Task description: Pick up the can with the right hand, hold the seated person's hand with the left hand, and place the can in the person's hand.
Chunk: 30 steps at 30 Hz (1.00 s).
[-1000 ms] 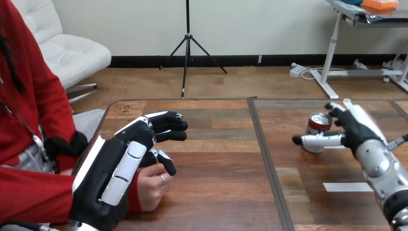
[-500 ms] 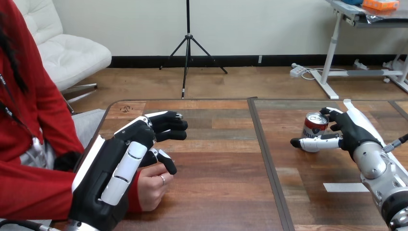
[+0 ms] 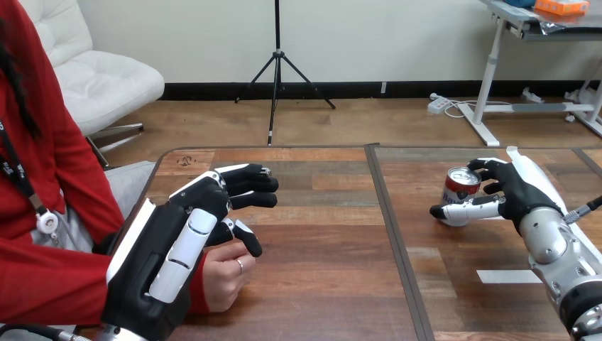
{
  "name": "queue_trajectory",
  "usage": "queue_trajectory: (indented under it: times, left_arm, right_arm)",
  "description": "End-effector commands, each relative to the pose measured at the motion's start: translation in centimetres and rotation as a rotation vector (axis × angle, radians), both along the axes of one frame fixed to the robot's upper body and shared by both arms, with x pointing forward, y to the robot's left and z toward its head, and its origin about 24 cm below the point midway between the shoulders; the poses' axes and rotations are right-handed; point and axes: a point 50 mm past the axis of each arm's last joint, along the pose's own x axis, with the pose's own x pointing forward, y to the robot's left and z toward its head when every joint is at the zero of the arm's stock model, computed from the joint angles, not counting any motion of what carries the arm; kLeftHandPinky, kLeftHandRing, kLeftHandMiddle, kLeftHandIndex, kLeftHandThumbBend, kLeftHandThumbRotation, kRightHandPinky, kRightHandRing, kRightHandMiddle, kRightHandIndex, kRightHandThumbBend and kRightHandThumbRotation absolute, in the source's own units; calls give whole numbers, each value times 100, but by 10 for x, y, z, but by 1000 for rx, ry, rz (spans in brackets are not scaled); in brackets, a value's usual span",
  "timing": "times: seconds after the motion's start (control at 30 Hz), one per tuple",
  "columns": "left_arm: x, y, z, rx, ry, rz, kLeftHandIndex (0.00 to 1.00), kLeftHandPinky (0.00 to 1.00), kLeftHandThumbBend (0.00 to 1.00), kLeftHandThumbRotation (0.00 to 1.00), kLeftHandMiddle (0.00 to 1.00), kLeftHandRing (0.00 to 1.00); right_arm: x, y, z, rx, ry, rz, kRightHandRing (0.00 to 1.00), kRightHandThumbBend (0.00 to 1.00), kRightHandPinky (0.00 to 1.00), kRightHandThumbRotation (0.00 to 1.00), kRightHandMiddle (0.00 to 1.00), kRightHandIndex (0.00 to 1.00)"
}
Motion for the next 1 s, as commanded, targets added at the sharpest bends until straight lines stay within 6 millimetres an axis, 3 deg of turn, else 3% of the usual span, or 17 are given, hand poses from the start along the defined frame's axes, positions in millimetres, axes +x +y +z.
queue_trajectory:
  times: [0.0, 0.37, 0.97]
  left_arm:
    - [7, 1, 16, 2, -81, -8, 69, 38, 67, 89, 72, 71]
    - [7, 1, 16, 9, -82, -3, 69, 39, 67, 89, 73, 71]
    - [6, 2, 16, 13, -85, 2, 68, 41, 64, 88, 73, 72]
  right_arm:
    - [1, 17, -8, 4, 33, 44, 78, 100, 70, 22, 80, 80]
    - [0, 20, -10, -9, 11, 45, 72, 96, 65, 20, 76, 76]
    - [2, 23, -7, 15, -44, 21, 62, 99, 55, 24, 67, 69]
